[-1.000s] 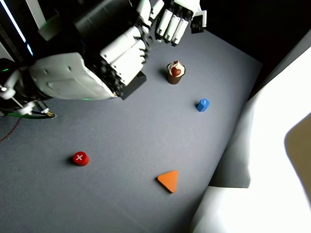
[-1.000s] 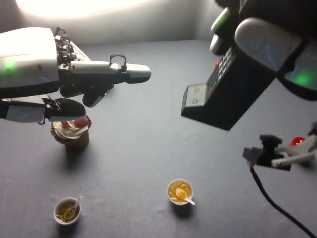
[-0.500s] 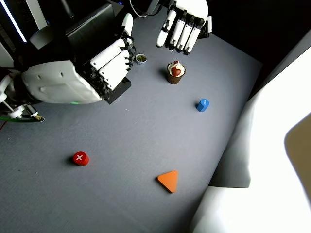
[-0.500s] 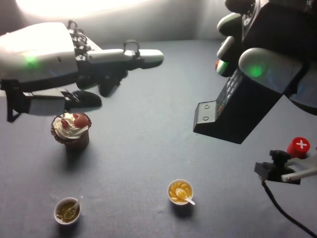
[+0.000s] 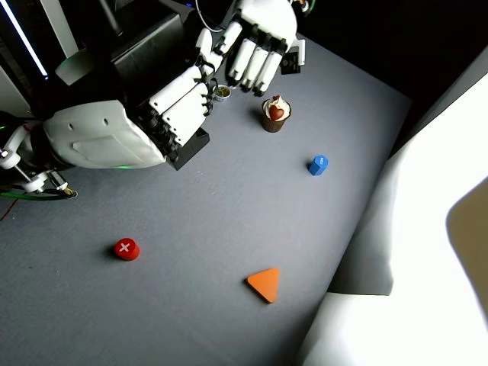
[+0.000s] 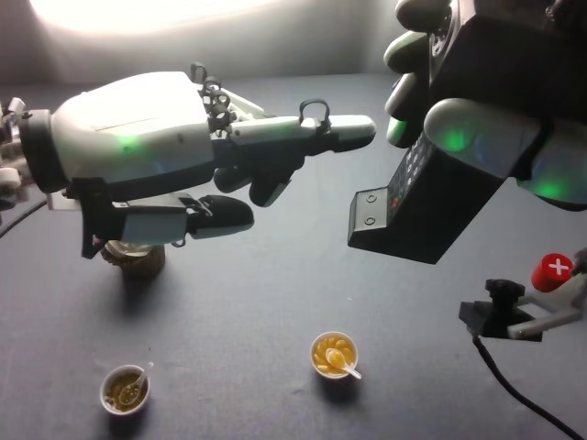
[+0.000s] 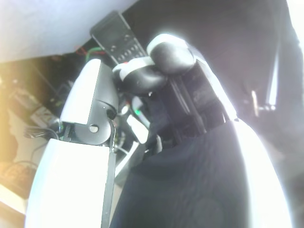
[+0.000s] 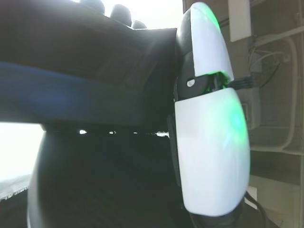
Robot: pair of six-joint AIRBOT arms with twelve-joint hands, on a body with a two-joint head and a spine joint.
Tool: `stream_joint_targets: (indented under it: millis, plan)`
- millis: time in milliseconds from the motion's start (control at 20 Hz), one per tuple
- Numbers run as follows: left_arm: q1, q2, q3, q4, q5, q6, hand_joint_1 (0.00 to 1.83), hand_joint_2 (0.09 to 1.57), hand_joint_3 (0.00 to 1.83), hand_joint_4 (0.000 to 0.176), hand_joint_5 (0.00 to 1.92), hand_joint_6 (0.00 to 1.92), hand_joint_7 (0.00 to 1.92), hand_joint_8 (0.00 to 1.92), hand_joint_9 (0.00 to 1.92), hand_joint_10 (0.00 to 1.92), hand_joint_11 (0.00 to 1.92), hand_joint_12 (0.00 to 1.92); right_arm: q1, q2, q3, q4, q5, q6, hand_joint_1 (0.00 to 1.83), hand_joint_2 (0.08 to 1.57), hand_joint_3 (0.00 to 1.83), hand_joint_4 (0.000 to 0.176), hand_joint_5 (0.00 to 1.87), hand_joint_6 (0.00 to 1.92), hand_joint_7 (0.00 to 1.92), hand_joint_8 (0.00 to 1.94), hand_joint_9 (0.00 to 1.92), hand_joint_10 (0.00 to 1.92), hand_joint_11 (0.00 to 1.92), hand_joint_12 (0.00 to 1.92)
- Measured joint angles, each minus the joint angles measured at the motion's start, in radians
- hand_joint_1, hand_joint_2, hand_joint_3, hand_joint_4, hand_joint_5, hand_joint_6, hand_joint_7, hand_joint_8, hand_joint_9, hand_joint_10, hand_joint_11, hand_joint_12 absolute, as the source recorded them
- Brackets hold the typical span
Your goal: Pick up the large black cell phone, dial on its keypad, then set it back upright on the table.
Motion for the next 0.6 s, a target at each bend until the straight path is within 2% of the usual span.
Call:
stream_joint_targets:
  millis: [100,150,200,250,300,350,400,450,500,550,600]
  plan:
    - [0.0,-0.01,-0.008,-0.017,0.006,0.011,1.31,1.28,0.0,0.115,0.03,0.0,0.66,1.59,0.97,1.92,0.96,1.92,0.004,-0.004,0.0,-0.012,0.003,-0.003,1.37,1.14,0.0,0.0,0.85,0.98,0.92,1.06,0.92,1.35,0.93,1.49]
    - [0.0,-0.013,-0.012,-0.021,0.016,0.015,1.31,1.27,0.0,0.12,0.04,0.0,0.67,1.58,0.95,1.92,0.91,1.92,0.006,-0.004,0.0,-0.006,0.002,-0.003,1.38,1.13,0.0,0.0,0.86,0.96,0.95,1.02,0.93,1.33,0.94,1.5]
    - [0.0,-0.017,-0.016,-0.033,0.026,0.021,1.31,1.28,0.0,0.116,0.03,0.0,0.66,1.6,0.92,1.92,0.85,1.92,0.007,-0.004,0.0,0.0,0.002,-0.003,1.38,1.13,0.0,0.0,0.86,0.97,0.95,1.01,0.93,1.32,0.93,1.5]
    - [0.0,-0.021,-0.022,-0.051,0.034,0.023,1.31,1.28,0.0,0.111,0.04,0.0,0.66,1.59,0.95,1.92,0.93,1.92,0.013,-0.003,0.001,0.007,0.002,-0.004,1.37,1.14,0.0,0.0,0.85,0.98,0.95,1.02,0.93,1.32,0.94,1.48]
    - [0.0,-0.021,-0.028,-0.061,0.039,0.024,1.31,1.27,0.0,0.113,0.04,0.0,0.67,1.58,0.96,1.92,0.95,1.92,0.014,-0.003,0.001,0.011,0.006,-0.003,1.37,1.14,0.0,0.0,0.85,0.97,0.94,1.04,0.93,1.33,0.94,1.49]
    - [0.0,-0.023,-0.031,-0.066,0.04,0.024,1.31,1.27,0.0,0.11,0.04,0.0,0.68,1.57,0.96,1.92,0.97,1.92,0.014,-0.003,0.001,0.011,0.01,-0.003,1.39,1.1,0.0,0.0,0.92,0.83,1.02,0.94,1.01,1.27,0.97,1.48]
    - [0.0,-0.023,-0.038,-0.073,0.048,0.026,1.31,1.28,0.0,0.109,0.03,0.0,0.67,1.59,0.97,1.92,0.97,1.92,0.014,-0.001,0.001,0.012,0.009,-0.004,1.38,1.12,0.0,0.0,0.88,0.91,0.98,0.97,0.97,1.29,0.98,1.45]
    - [0.0,-0.023,-0.041,-0.076,0.051,0.026,1.31,1.27,0.0,0.109,0.03,0.0,0.67,1.58,0.92,1.92,0.85,1.92,0.014,-0.001,0.001,0.012,0.01,-0.004,1.39,1.09,0.0,0.0,0.94,0.8,1.06,0.86,1.03,1.23,1.01,1.45]
    - [0.0,-0.023,-0.042,-0.08,0.051,0.026,1.31,1.27,0.0,0.112,0.04,0.0,0.67,1.58,0.97,1.92,0.98,1.92,0.014,-0.001,0.001,0.012,0.01,-0.004,1.38,1.12,0.01,0.0,0.86,0.93,0.97,0.98,0.97,1.29,1.02,1.43]
    - [0.0,-0.022,-0.042,-0.081,0.05,0.025,1.32,1.27,0.0,0.112,0.04,0.0,0.68,1.56,0.96,1.92,0.97,1.92,0.014,-0.001,0.001,0.013,0.011,-0.004,1.37,1.14,0.0,0.0,0.84,0.96,0.93,1.03,0.95,1.32,1.01,1.44]
    - [0.0,-0.018,-0.042,-0.08,0.05,0.023,1.32,1.27,0.0,0.104,0.04,0.0,0.69,1.55,0.98,1.92,1.01,1.92,0.014,-0.001,0.001,0.011,0.011,-0.004,1.38,1.12,0.0,0.0,0.88,0.89,0.99,0.97,1.01,1.27,1.03,1.46]
